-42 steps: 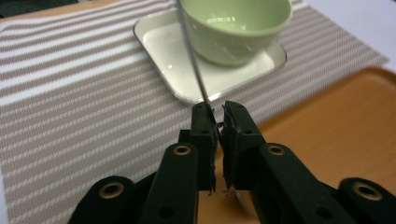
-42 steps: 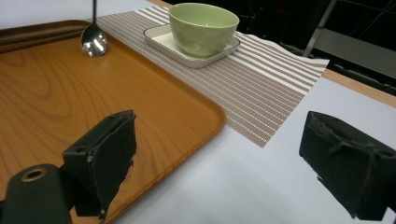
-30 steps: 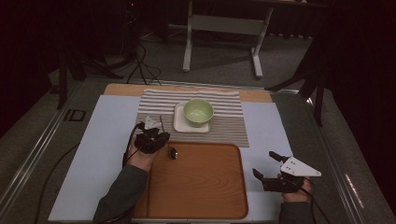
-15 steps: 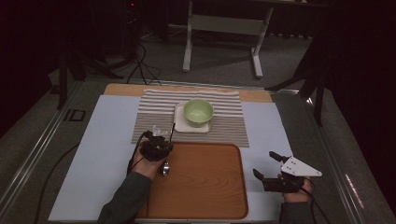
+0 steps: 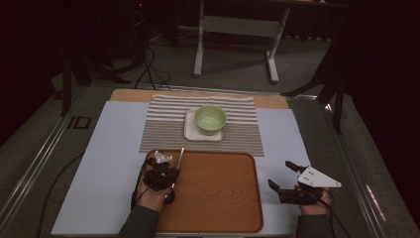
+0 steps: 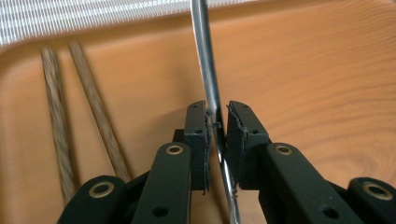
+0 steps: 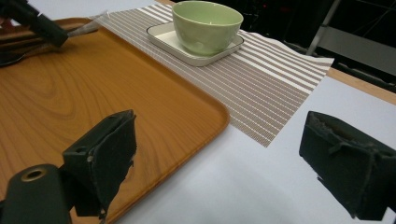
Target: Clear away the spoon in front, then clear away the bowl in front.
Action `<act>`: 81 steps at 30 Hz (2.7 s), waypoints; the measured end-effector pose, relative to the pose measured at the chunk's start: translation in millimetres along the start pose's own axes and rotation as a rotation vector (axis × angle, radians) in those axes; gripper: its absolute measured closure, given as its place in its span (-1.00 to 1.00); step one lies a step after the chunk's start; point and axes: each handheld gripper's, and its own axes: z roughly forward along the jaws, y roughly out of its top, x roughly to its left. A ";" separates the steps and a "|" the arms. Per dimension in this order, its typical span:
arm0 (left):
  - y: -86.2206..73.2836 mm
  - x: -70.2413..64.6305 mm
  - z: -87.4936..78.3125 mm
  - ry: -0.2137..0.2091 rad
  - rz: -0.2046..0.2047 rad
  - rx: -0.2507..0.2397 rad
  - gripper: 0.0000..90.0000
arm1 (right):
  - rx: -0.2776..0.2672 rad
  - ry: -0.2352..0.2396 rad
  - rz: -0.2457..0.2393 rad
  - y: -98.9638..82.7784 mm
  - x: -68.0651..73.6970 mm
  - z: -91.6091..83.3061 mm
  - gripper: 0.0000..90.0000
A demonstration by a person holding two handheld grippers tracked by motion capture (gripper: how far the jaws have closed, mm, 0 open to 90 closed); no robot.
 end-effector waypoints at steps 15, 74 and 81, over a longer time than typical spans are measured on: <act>-13.1 -4.1 -15.7 0.050 0.029 0.056 0.85 | 0.000 0.002 -0.001 0.2 0.3 0.0 -0.77; 48.9 16.2 -24.2 0.008 0.020 -0.216 0.33 | -0.001 -0.005 -0.002 0.0 -0.3 -0.2 -0.77; 55.7 19.3 -19.9 0.009 0.024 -0.214 0.31 | -0.002 -0.005 -0.002 -0.2 -0.3 -0.6 -0.76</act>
